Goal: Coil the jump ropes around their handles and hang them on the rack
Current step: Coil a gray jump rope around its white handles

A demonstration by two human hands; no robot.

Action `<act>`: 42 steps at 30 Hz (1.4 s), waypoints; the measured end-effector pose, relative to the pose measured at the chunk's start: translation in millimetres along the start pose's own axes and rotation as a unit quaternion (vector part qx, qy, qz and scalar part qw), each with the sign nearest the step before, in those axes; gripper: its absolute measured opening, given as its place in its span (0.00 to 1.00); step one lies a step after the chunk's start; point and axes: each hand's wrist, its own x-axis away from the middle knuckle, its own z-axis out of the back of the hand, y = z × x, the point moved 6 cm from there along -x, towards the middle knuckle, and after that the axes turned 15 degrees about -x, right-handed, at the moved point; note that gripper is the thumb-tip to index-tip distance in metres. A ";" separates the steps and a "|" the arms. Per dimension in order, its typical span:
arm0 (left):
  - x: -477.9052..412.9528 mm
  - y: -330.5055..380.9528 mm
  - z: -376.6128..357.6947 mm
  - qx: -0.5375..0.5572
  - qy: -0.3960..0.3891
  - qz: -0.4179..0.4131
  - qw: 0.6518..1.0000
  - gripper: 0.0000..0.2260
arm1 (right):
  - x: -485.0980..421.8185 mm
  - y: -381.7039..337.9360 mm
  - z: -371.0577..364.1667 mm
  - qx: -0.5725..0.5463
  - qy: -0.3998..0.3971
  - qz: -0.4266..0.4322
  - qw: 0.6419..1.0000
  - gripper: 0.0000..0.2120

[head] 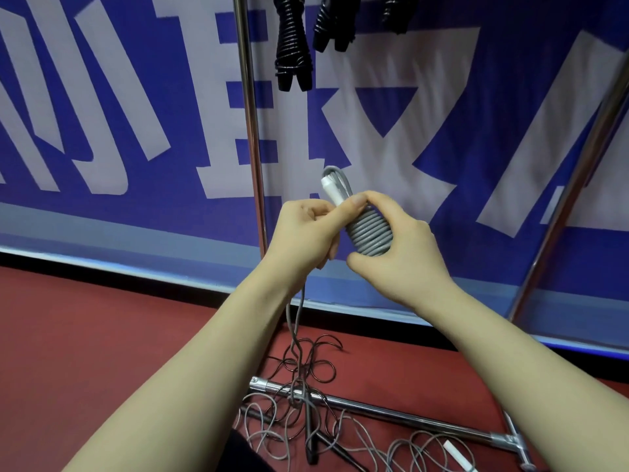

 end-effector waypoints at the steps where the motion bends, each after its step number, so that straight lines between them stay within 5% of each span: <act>1: 0.5 0.4 -1.3 0.011 -0.010 -0.001 1.000 0.24 | 0.0 -0.5 3.0 -0.024 0.009 0.001 1.000 0.28; 10: -1.9 -2.0 -2.2 0.043 -0.132 -0.044 0.989 0.20 | -1.1 1.5 8.3 -0.098 0.009 -0.017 0.995 0.27; 16: -9.5 -15.6 4.7 0.072 -0.156 -0.058 0.983 0.12 | -1.7 5.5 -0.4 -0.230 -0.066 -0.073 0.968 0.32; 20: -11.8 -18.7 7.9 0.078 -0.121 -0.052 0.988 0.14 | -6.8 16.2 -6.2 -0.379 -0.119 -0.149 0.906 0.42; 24: -11.4 -7.7 -1.2 0.111 -0.137 -0.069 0.982 0.06 | -2.8 4.5 -15.5 -0.496 -0.213 -0.175 0.824 0.31; 29: -14.5 -5.3 -6.6 0.123 -0.142 -0.038 0.981 0.34 | 6.6 -3.4 -27.4 -0.601 -0.284 -0.193 0.722 0.22; 34: -10.2 1.2 -8.4 0.144 -0.153 -0.047 0.977 0.15 | 11.6 -0.6 -30.6 -0.651 -0.303 -0.201 0.667 0.27; 37: -9.3 -2.2 -2.0 0.123 -0.117 -0.039 0.985 0.17 | 12.6 5.1 -33.1 -0.618 -0.266 -0.251 0.696 0.32; 40: -11.6 -8.7 7.4 0.085 -0.062 -0.021 0.994 0.17 | 7.1 15.2 -28.1 -0.438 -0.191 -0.249 0.842 0.20; 42: -12.0 -11.9 11.2 0.052 -0.022 -0.013 0.998 0.17 | 0.8 22.7 -21.5 -0.333 -0.134 -0.221 0.907 0.21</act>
